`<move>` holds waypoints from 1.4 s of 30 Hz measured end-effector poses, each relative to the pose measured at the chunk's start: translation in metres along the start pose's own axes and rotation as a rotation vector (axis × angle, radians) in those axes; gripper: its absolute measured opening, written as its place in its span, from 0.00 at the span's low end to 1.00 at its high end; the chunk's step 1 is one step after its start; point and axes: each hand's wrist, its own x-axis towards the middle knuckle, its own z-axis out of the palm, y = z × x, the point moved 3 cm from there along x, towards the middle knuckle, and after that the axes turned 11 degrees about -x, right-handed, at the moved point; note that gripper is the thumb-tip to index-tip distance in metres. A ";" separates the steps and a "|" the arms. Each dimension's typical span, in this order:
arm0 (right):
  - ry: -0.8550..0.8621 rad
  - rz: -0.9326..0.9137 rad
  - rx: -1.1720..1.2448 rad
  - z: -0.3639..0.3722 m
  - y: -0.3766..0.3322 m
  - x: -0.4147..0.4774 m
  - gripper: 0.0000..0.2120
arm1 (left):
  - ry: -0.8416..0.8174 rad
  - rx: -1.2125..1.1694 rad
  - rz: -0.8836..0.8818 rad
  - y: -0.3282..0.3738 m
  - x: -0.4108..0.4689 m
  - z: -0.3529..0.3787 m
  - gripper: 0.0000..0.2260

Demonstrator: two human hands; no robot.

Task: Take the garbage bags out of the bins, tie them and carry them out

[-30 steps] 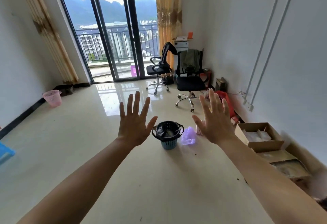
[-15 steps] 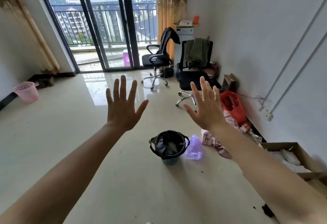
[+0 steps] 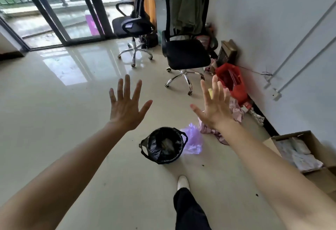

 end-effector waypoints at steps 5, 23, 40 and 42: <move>-0.235 0.002 0.046 0.089 0.020 0.080 0.44 | -0.227 -0.008 -0.198 -0.031 0.056 0.080 0.37; -0.804 0.243 0.317 0.519 0.026 0.069 0.56 | -0.650 -0.332 -0.792 -0.153 0.050 0.520 0.52; -0.826 0.572 0.308 0.714 0.004 0.034 0.32 | -0.525 -0.186 -0.854 -0.205 0.022 0.667 0.18; -0.885 0.469 0.176 0.703 0.000 0.033 0.36 | -0.457 -0.229 -0.919 -0.202 0.028 0.658 0.20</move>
